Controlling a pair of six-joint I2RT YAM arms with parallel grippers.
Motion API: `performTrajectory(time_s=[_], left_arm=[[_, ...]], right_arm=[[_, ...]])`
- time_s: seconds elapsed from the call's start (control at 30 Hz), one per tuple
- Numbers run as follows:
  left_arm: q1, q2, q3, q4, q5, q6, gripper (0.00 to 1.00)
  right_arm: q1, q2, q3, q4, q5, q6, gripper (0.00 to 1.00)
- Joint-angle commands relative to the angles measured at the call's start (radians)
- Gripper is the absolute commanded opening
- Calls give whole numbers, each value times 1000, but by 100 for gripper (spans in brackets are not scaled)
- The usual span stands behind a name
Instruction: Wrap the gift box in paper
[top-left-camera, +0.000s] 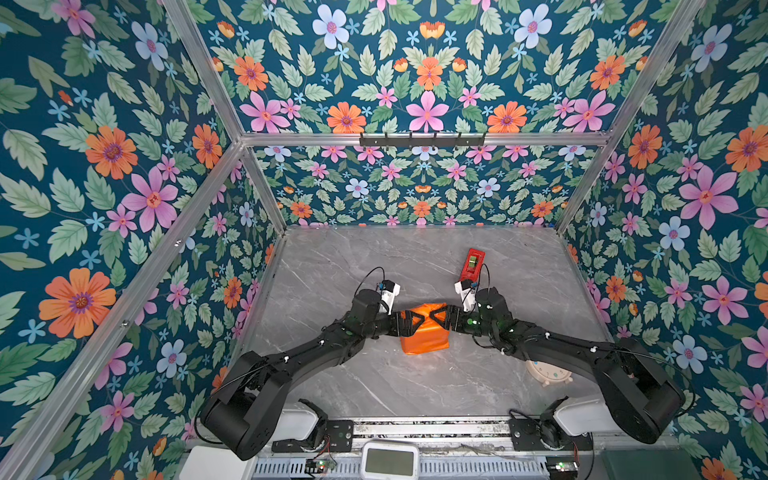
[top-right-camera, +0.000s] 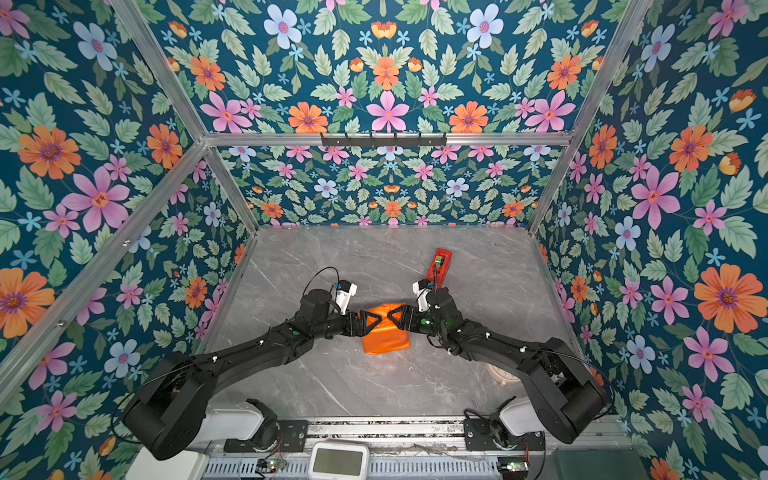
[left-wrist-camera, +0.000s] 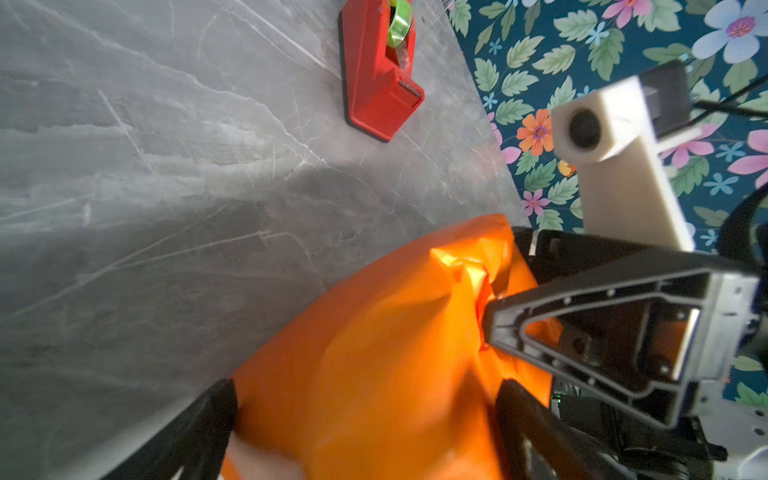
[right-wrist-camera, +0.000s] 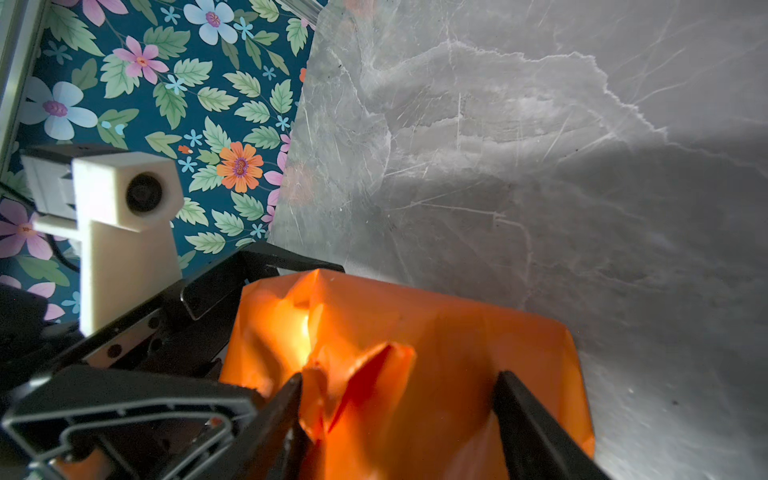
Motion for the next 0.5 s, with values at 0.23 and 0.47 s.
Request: performTrajectory(time_s=[0.23,0.47], left_arm=[[0,21,-20,-119,-25,108,100],[0,-8,-1,-93,-69,62,100]], right_arm=[[3,-53,75,-135,-29,1,76],[14,-4,8,-94,-45,32,74]])
